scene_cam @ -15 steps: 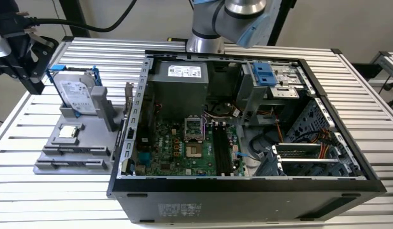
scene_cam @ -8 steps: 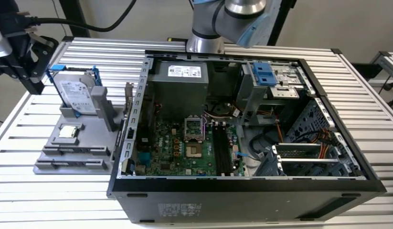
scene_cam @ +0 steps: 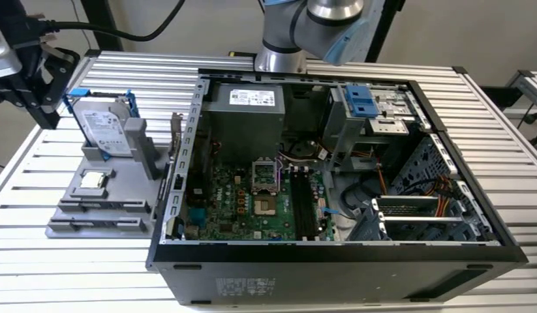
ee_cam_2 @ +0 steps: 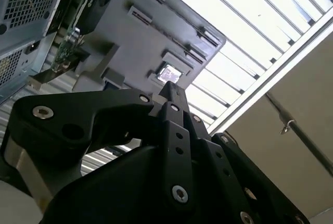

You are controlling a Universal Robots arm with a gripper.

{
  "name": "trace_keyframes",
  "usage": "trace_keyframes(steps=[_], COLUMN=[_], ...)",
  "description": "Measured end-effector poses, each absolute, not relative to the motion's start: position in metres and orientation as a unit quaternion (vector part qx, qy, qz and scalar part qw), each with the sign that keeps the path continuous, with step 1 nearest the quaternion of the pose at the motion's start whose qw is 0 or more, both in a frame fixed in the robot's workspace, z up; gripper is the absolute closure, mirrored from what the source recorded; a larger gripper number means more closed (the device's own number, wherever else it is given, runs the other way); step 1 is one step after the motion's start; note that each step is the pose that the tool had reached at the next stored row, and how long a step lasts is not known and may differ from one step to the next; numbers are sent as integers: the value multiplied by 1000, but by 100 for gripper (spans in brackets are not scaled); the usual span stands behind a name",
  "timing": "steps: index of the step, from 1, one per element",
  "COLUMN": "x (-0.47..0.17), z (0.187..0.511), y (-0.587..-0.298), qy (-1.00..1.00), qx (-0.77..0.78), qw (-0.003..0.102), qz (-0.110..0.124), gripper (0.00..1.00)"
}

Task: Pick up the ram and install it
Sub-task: 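Pick up the ram and move it above insertion slot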

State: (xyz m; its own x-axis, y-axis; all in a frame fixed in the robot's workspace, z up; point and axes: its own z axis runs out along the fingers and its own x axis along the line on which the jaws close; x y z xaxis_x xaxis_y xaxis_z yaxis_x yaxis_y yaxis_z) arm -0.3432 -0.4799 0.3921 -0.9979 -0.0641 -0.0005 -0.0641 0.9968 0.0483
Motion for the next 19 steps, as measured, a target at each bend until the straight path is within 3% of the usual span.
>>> trace_keyframes(steps=[19], x=[-343], z=[395], y=[-480], qy=[-996], qx=[91], qw=[2], qz=[-24], gripper=[100])
